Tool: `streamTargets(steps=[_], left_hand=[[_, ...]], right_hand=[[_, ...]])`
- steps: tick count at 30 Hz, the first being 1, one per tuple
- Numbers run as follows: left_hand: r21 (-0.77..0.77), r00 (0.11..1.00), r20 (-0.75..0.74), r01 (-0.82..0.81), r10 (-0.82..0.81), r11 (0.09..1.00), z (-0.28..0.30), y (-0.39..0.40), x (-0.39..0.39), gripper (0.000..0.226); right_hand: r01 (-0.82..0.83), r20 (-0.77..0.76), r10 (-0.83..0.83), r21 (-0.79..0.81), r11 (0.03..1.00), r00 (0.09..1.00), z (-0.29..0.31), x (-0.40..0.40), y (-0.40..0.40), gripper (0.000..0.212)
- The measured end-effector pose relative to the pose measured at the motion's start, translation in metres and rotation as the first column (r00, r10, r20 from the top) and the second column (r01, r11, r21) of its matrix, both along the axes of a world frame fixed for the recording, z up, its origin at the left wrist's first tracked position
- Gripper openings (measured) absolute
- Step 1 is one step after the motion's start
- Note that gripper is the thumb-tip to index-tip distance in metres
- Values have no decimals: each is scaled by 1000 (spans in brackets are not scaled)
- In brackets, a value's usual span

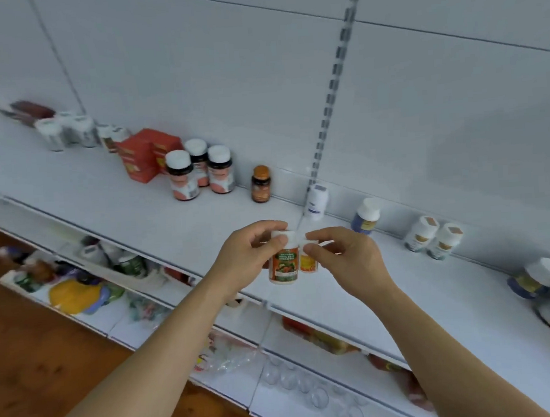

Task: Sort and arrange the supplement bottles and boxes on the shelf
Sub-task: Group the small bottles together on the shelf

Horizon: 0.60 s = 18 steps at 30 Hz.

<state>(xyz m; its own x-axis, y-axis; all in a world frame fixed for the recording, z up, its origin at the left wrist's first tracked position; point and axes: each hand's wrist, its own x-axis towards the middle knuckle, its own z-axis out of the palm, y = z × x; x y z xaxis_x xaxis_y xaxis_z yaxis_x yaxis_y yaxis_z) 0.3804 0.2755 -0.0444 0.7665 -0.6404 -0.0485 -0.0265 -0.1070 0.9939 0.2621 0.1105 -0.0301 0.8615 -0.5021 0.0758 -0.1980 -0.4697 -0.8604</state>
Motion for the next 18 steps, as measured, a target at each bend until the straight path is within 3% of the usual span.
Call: streamTargets(steps=[9, 18], left_hand=[[32, 969, 26, -246, 245, 969, 17, 61, 94, 22], [32, 904, 30, -428, 427, 903, 12, 144, 158, 21]], right_hand=[[-245, 112, 235, 83, 966, 965, -1, 138, 35, 14], [-446, 84, 442, 24, 895, 893, -8, 244, 108, 16]])
